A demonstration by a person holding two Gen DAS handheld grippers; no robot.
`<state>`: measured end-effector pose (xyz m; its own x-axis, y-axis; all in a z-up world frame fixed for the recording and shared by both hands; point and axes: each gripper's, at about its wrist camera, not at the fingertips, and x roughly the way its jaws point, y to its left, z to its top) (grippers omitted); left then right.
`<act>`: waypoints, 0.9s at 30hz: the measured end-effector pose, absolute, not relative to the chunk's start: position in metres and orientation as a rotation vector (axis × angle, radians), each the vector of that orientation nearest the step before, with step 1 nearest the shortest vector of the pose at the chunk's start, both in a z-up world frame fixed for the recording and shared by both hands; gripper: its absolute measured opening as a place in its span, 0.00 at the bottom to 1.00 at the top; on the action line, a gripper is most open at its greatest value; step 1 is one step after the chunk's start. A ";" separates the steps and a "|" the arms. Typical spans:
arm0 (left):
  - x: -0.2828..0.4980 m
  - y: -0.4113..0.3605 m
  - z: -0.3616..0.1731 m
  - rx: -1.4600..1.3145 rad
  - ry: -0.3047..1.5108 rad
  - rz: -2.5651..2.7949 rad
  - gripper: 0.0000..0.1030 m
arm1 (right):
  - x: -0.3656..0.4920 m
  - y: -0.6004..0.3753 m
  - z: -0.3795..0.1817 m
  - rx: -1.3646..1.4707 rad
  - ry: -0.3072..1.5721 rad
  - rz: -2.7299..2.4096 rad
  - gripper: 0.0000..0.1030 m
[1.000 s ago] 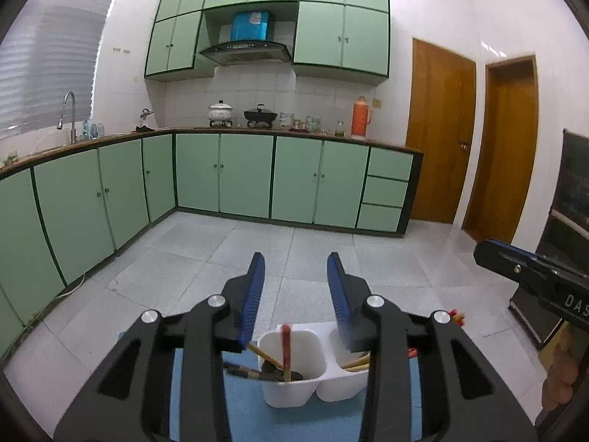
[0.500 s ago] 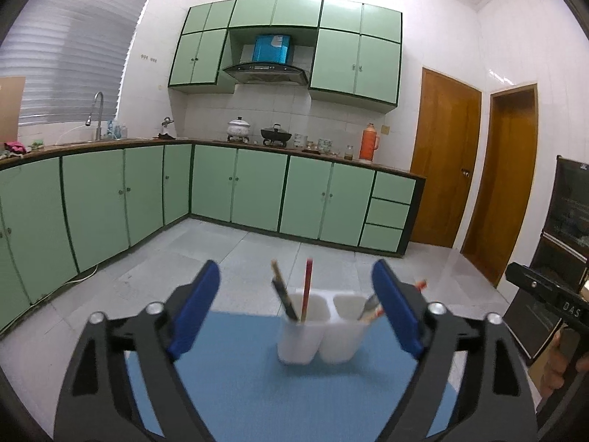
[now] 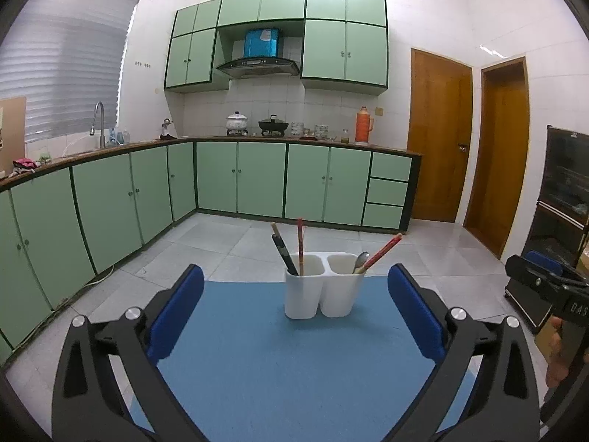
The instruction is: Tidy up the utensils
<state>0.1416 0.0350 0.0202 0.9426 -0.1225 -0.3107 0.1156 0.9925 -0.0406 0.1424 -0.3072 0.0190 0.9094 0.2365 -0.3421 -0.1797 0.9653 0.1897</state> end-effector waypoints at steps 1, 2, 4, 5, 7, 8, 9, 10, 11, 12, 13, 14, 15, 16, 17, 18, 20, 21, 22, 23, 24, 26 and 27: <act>0.138 0.033 0.022 -0.012 0.317 -0.120 0.95 | 0.139 -0.305 0.021 0.156 0.373 0.226 0.94; 0.134 0.031 0.024 -0.001 0.316 -0.122 0.95 | 0.137 -0.302 0.023 0.152 0.374 0.237 0.94; 0.128 0.028 0.026 0.016 0.316 -0.131 0.95 | 0.130 -0.295 0.027 0.129 0.367 0.245 0.94; 0.123 0.026 0.028 0.023 0.311 -0.133 0.95 | 0.127 -0.291 0.028 0.119 0.364 0.252 0.94; 0.117 0.027 0.031 0.027 0.301 -0.134 0.95 | 0.122 -0.286 0.030 0.106 0.365 0.258 0.94; 0.112 0.027 0.033 0.027 0.297 -0.139 0.95 | 0.120 -0.284 0.030 0.102 0.363 0.260 0.94; 0.110 0.025 0.034 0.027 0.295 -0.142 0.95 | 0.117 -0.281 0.031 0.097 0.359 0.266 0.94; 0.108 0.025 0.035 0.029 0.293 -0.142 0.95 | 0.114 -0.278 0.033 0.094 0.354 0.270 0.94; 0.105 0.024 0.036 0.035 0.291 -0.140 0.95 | 0.112 -0.277 0.034 0.092 0.351 0.271 0.94; 0.103 0.023 0.036 0.039 0.290 -0.140 0.95 | 0.109 -0.275 0.035 0.086 0.346 0.273 0.94; 0.101 0.023 0.036 0.043 0.290 -0.140 0.95 | 0.108 -0.273 0.037 0.082 0.342 0.274 0.94; 0.099 0.022 0.037 0.047 0.289 -0.138 0.94 | 0.106 -0.272 0.038 0.078 0.337 0.274 0.94; 0.096 0.022 0.038 0.049 0.286 -0.137 0.95 | 0.104 -0.270 0.039 0.073 0.332 0.272 0.94; 0.094 0.021 0.039 0.050 0.283 -0.137 0.95 | 0.102 -0.270 0.040 0.071 0.329 0.273 0.94; 0.093 0.020 0.040 0.051 0.281 -0.138 0.95 | 0.099 -0.269 0.042 0.068 0.325 0.276 0.94; 0.091 0.019 0.040 0.051 0.278 -0.139 0.94 | 0.098 -0.268 0.043 0.067 0.322 0.277 0.94; 0.087 0.018 0.041 0.053 0.272 -0.139 0.94 | 0.095 -0.266 0.044 0.063 0.316 0.278 0.94; 0.086 0.018 0.041 0.054 0.270 -0.139 0.94 | 0.094 -0.266 0.046 0.063 0.313 0.280 0.94; 0.084 0.019 0.041 0.053 0.268 -0.139 0.94 | 0.093 -0.265 0.046 0.063 0.311 0.281 0.94; 0.083 0.019 0.042 0.052 0.266 -0.140 0.95 | 0.091 -0.264 0.047 0.062 0.308 0.282 0.94; 0.082 0.019 0.042 0.052 0.264 -0.140 0.95 | 0.090 -0.264 0.048 0.061 0.306 0.283 0.94; 0.080 0.018 0.042 0.052 0.261 -0.142 0.95 | 0.087 -0.262 0.049 0.058 0.302 0.286 0.94; 0.079 0.018 0.042 0.053 0.258 -0.143 0.95 | 0.086 -0.262 0.050 0.057 0.300 0.289 0.94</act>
